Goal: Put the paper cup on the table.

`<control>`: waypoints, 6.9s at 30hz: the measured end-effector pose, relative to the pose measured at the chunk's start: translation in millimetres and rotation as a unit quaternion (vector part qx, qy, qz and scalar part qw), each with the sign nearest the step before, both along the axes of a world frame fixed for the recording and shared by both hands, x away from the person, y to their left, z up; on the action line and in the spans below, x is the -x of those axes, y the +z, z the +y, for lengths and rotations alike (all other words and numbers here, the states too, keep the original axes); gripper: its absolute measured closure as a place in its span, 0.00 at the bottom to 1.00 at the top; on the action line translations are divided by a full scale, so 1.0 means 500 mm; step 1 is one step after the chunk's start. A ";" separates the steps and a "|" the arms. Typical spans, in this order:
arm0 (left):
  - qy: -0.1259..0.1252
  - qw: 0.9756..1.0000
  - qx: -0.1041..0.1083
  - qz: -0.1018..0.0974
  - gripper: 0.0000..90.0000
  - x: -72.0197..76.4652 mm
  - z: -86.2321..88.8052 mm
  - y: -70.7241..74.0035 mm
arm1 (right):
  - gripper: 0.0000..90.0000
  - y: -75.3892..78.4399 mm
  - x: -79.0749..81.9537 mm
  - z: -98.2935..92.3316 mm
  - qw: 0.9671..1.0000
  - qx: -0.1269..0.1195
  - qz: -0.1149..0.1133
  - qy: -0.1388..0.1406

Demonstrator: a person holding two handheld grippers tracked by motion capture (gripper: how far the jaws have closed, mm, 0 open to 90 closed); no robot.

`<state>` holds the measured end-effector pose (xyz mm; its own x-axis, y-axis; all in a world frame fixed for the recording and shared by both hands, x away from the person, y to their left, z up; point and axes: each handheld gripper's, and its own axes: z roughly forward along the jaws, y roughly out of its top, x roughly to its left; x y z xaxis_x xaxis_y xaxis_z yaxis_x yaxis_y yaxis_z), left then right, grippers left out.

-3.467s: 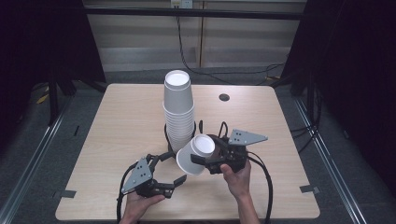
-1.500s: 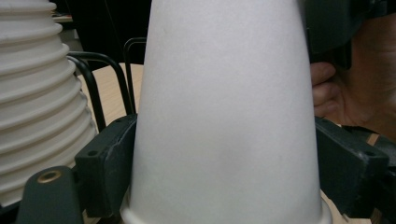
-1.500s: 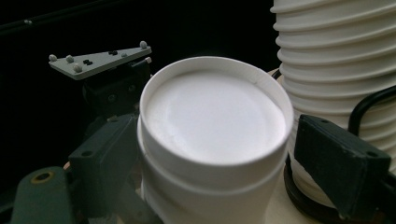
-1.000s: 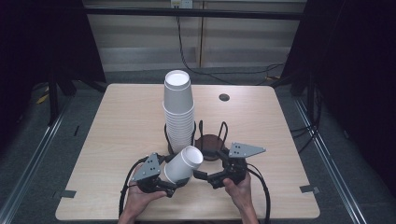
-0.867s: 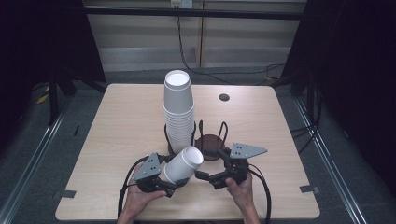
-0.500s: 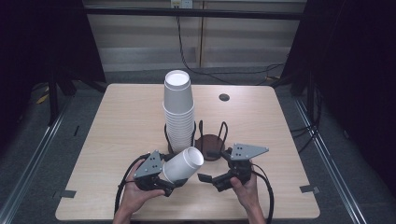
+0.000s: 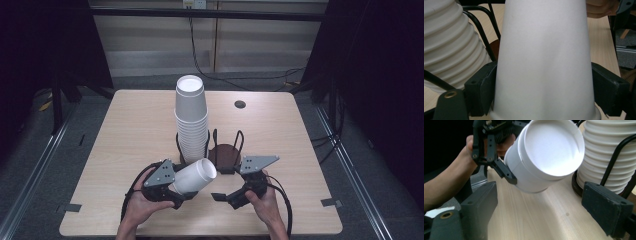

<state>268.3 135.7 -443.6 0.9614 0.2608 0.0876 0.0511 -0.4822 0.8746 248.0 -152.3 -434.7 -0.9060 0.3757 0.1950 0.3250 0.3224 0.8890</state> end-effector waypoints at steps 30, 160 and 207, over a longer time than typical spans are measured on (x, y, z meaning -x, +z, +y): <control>-0.032 0.993 -0.114 -0.004 0.18 -0.013 -0.025 0.035 | 0.16 0.022 -0.041 0.022 0.989 0.138 0.039 0.037; -0.047 0.998 0.031 0.022 0.17 -0.011 0.026 0.029 | 0.27 0.020 -0.067 0.012 0.977 0.187 0.074 0.070; -0.004 0.992 0.125 0.025 0.17 0.014 0.058 -0.004 | 0.27 -0.038 -0.042 0.005 0.998 0.025 0.036 0.034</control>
<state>261.5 164.6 -445.5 0.9648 0.2614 -0.0277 0.0956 -0.2508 0.9633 269.2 -150.0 -454.0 -0.9145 0.3239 0.2423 0.3623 0.3893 0.8469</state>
